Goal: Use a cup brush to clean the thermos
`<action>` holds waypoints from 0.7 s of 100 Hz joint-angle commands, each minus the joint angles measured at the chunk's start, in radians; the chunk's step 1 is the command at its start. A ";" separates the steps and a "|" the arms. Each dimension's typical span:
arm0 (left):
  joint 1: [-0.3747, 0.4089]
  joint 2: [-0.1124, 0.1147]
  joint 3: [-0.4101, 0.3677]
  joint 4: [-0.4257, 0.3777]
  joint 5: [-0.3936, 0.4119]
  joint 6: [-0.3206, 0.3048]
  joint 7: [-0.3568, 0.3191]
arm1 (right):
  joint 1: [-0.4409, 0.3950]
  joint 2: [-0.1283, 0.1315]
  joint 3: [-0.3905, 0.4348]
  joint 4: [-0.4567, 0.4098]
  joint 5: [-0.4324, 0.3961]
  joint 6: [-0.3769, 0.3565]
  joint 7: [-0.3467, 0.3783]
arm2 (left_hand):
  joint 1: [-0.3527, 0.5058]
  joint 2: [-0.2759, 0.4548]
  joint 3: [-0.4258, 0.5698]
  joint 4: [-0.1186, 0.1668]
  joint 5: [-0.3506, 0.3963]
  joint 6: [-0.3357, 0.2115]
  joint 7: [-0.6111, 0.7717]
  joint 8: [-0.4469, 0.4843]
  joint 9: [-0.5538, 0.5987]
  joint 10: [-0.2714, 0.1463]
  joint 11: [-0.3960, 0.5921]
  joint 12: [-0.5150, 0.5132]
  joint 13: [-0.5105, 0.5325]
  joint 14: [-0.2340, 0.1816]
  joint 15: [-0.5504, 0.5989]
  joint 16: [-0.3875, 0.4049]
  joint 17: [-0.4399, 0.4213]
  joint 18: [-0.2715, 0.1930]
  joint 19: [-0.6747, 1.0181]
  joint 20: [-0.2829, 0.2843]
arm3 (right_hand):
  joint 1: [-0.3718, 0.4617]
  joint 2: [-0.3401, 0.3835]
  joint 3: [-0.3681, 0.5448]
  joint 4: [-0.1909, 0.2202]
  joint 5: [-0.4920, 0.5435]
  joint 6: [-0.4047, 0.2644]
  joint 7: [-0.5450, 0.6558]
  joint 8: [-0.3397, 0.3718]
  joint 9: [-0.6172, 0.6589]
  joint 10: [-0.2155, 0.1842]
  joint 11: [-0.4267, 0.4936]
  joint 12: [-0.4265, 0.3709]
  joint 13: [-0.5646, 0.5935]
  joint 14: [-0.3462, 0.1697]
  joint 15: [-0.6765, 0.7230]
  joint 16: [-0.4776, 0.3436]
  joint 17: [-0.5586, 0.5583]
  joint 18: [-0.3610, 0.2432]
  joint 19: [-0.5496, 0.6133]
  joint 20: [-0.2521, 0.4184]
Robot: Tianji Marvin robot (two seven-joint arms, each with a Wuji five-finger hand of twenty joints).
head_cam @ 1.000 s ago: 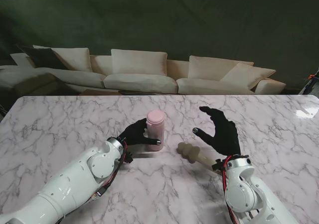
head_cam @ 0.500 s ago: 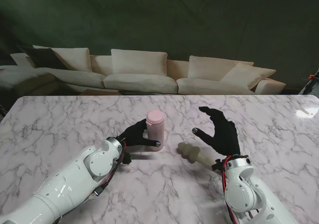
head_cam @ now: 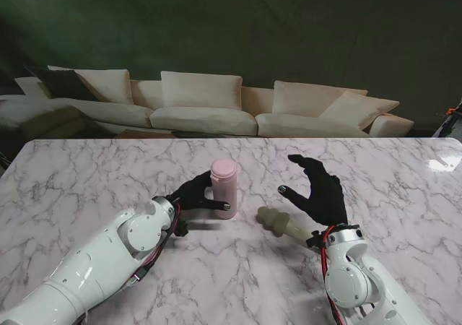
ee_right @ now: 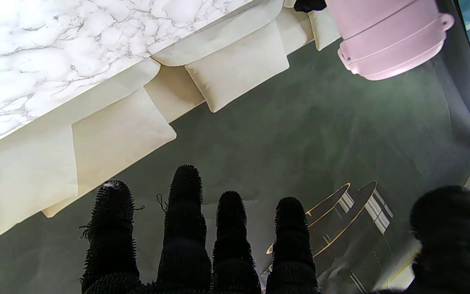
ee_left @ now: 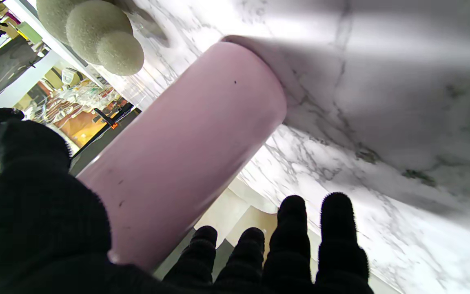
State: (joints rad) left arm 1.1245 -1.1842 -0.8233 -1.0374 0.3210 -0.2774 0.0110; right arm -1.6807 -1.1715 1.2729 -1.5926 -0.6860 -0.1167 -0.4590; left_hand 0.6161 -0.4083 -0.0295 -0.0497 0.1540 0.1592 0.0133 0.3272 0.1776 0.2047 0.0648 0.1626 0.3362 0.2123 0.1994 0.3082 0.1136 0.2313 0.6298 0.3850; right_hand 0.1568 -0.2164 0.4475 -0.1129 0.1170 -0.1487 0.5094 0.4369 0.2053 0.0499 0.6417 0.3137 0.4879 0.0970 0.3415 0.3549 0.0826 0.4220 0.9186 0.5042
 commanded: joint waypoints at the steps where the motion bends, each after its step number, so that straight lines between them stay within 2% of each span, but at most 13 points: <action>1: -0.005 0.001 -0.002 -0.001 -0.002 0.007 -0.013 | -0.002 -0.002 -0.001 0.001 0.002 0.006 0.001 | -0.046 0.025 0.000 -0.011 -0.025 0.011 0.010 0.020 -0.052 -0.001 -0.010 0.014 -0.026 -0.014 -0.019 0.005 -0.002 0.001 -0.025 -0.010 | 0.013 0.016 -0.019 0.028 -0.034 0.012 0.009 0.007 -0.029 -0.011 -0.001 -0.004 -0.017 -0.037 -0.014 -0.014 -0.020 -0.036 -0.019 -0.010; 10: -0.006 0.002 -0.008 -0.004 -0.005 0.011 -0.017 | -0.002 -0.002 0.000 0.000 0.003 0.007 0.001 | -0.045 0.042 0.002 -0.009 -0.028 -0.007 0.008 0.029 -0.055 -0.009 -0.015 0.015 -0.026 -0.014 -0.020 0.006 0.000 0.012 -0.022 -0.009 | 0.012 0.017 -0.019 0.028 -0.034 0.013 0.010 0.006 -0.029 -0.012 -0.001 -0.004 -0.018 -0.037 -0.014 -0.014 -0.022 -0.036 -0.022 -0.012; 39: -0.001 0.019 -0.040 -0.028 0.022 0.013 -0.040 | -0.004 -0.002 0.002 -0.001 0.004 0.009 0.000 | -0.038 0.054 0.002 -0.004 -0.029 -0.014 0.023 0.083 -0.044 -0.013 -0.008 0.020 -0.011 -0.008 -0.016 0.014 0.011 0.019 -0.010 -0.006 | 0.010 0.019 -0.019 0.028 -0.034 0.014 0.012 0.003 -0.030 -0.012 -0.004 -0.006 -0.021 -0.037 -0.015 -0.015 -0.024 -0.034 -0.025 -0.016; 56: 0.019 0.043 -0.086 -0.055 0.058 0.012 -0.077 | -0.008 -0.002 0.006 -0.003 0.002 0.011 -0.001 | -0.016 0.065 0.006 -0.001 -0.031 -0.014 0.028 0.104 -0.035 -0.016 0.008 0.023 -0.002 0.005 -0.011 0.018 0.016 0.030 -0.002 -0.004 | 0.010 0.017 -0.019 0.028 -0.034 0.014 0.014 0.002 -0.029 -0.010 -0.006 -0.006 -0.020 -0.037 -0.014 -0.014 -0.024 -0.034 -0.025 -0.017; 70: 0.050 0.069 -0.159 -0.090 0.107 -0.004 -0.108 | -0.011 -0.003 0.010 -0.007 0.001 0.014 -0.003 | -0.011 0.067 0.002 -0.001 -0.025 -0.022 0.037 0.124 -0.028 -0.022 0.024 0.025 0.014 0.010 -0.004 0.023 0.024 0.035 0.012 0.002 | 0.007 0.017 -0.020 0.027 -0.034 0.015 0.016 0.001 -0.030 -0.010 -0.010 -0.008 -0.021 -0.037 -0.015 -0.015 -0.024 -0.035 -0.025 -0.018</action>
State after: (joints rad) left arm 1.1675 -1.1447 -0.9650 -1.1185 0.4238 -0.2704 -0.0731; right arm -1.6847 -1.1721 1.2801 -1.5954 -0.6841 -0.1106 -0.4608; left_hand 0.6056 -0.3639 -0.0288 -0.0497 0.1540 0.1583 0.0364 0.4317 0.1773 0.2040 0.0646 0.1749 0.3367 0.2128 0.1992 0.3210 0.1318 0.2388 0.6298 0.3849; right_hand 0.1569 -0.2164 0.4475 -0.1128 0.1170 -0.1486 0.5188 0.4369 0.2053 0.0499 0.6417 0.3137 0.4837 0.0964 0.3415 0.3549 0.0807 0.4220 0.9092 0.5010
